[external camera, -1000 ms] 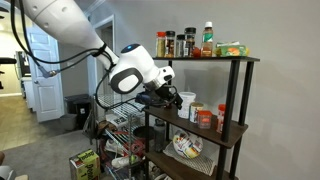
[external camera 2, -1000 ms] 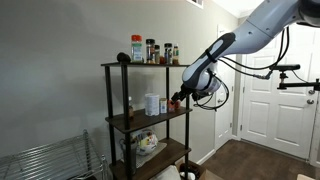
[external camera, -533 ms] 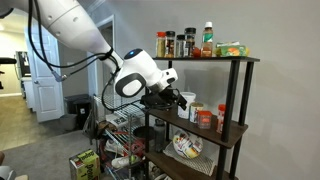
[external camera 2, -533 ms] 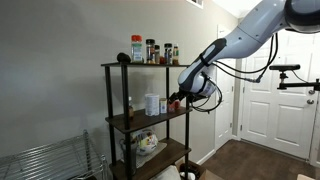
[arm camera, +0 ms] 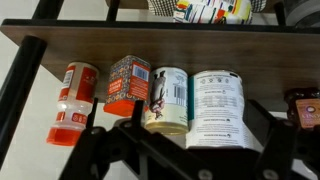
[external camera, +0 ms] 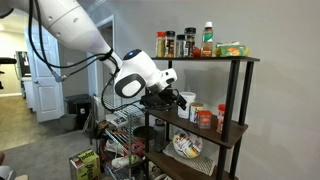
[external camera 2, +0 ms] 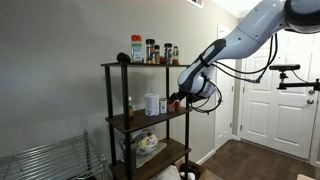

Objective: Move the spice bottle to the top shelf

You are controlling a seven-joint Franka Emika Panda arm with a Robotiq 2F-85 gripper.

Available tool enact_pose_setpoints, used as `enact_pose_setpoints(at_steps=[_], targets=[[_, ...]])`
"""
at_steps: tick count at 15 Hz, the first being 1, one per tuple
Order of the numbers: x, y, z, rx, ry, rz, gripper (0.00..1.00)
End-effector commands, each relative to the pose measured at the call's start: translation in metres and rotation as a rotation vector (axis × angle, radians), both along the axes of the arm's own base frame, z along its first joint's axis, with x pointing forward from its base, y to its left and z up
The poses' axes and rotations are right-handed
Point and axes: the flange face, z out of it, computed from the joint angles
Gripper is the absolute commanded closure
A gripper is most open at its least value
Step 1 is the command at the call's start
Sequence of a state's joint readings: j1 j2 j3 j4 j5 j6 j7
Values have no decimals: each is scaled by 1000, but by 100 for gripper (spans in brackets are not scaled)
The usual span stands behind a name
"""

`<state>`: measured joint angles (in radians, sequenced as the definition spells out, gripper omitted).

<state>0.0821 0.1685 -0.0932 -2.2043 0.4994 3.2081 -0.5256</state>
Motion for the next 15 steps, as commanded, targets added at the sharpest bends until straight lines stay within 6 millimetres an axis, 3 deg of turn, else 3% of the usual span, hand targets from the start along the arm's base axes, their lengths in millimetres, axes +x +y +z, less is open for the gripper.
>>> enact_pose_setpoints(at_steps=[1,4,8,9,15], targets=[[5,4,-14,24,-60,-74,0],[11,8,-27,62,-100,-127,0],[24,-3,-47,114,-183,-215,0],[41,-13,-30,126,-190,-239,0],[80,-46,-25,140,-265,-318,0]])
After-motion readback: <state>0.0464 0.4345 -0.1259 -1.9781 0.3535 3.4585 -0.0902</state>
